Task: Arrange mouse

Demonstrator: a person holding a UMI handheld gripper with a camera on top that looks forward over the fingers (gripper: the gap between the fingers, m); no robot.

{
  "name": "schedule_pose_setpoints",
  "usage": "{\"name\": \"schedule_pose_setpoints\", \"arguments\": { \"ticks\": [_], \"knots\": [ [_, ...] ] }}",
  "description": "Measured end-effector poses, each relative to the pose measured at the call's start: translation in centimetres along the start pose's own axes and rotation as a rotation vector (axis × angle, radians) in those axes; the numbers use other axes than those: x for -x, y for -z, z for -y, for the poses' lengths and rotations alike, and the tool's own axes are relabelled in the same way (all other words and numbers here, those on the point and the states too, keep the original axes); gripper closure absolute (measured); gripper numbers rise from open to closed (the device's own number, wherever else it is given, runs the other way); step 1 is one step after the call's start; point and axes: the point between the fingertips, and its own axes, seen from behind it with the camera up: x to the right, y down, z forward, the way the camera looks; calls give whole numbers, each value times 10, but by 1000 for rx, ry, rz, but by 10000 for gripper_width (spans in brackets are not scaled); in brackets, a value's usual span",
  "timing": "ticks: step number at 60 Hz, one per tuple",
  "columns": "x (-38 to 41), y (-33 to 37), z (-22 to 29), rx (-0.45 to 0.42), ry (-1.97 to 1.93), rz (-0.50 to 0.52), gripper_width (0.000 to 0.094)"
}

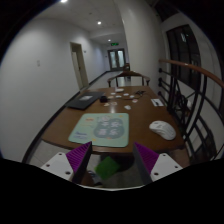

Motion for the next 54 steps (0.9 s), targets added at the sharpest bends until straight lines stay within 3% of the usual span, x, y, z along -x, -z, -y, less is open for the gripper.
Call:
{"name": "schedule_pose_setpoints", "arguments": {
  "ticks": [9,20,31,41,47,51,54],
  "knots": [
    [-106,-17,-12,36,32,-172,122],
    [-214,-53,-11,32,66,-291,121],
    [-242,-100,-13,65,73,-249,114],
    [-257,-141,14,32,30,-200,117],
    [-272,-163,30,13,22,-223,196],
    [-278,-171,35,-9,14,-249,404],
    [-279,-172,36,-29,13,-264,462]
  ]
}}
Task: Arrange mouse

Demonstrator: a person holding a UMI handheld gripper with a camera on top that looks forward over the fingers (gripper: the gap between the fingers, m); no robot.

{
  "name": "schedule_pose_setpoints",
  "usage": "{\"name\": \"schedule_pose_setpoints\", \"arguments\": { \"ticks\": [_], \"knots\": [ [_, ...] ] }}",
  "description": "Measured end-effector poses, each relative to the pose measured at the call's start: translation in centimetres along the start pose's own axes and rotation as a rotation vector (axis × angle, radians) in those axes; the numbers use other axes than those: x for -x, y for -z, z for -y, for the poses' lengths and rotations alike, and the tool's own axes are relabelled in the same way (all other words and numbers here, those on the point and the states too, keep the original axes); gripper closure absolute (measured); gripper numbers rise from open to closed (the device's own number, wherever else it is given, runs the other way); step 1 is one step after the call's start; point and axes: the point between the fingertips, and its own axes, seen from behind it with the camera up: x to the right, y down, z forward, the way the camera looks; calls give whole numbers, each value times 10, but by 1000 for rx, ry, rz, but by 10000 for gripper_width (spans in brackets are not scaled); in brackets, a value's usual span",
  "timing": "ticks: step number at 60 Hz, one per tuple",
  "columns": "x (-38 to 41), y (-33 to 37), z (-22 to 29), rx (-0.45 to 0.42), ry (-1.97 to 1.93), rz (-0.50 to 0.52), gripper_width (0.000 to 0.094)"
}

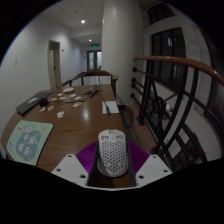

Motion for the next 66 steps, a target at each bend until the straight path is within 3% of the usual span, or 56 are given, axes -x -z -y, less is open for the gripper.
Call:
{"name": "schedule_pose_setpoints", "arguments": {
  "ticks": [15,24,33,41,48,52,63,66],
  "knots": [
    [5,21,7,20,-68,-43,594],
    [57,89,106,-165,-83,-100,592],
    [186,128,168,-272,-99,32,558],
    [283,92,110,-161,-17,91,559],
    [321,58,28,-28,58,99,562],
    [329,38,10,47,67,81,559],
    [329,31,0,34,105,67,558],
    [329,32,0,32,124,73,487]
  ]
}}
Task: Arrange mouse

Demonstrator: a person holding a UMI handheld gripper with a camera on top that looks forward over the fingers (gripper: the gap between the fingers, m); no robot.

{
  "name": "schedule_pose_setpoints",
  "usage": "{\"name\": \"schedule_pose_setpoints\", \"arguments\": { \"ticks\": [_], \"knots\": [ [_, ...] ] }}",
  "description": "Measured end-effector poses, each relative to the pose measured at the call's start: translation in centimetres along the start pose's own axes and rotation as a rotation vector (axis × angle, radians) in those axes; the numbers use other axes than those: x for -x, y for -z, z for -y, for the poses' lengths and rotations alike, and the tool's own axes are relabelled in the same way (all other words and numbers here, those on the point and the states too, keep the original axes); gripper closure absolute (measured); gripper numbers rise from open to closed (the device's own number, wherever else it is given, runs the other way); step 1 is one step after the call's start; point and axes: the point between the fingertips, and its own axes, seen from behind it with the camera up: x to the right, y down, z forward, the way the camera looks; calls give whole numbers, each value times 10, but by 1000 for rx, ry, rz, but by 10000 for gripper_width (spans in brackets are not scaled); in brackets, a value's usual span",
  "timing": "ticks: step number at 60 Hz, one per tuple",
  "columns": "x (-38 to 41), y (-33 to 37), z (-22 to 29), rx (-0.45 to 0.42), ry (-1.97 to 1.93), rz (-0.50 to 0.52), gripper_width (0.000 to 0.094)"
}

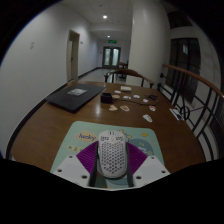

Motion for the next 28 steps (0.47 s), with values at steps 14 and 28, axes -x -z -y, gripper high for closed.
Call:
{"name": "schedule_pose_setpoints", "arguments": {
  "ticks": [14,28],
  "knots": [
    [-5,43,1,40,164,130,146],
    [-54,123,-15,41,163,216,106]
  ]
}}
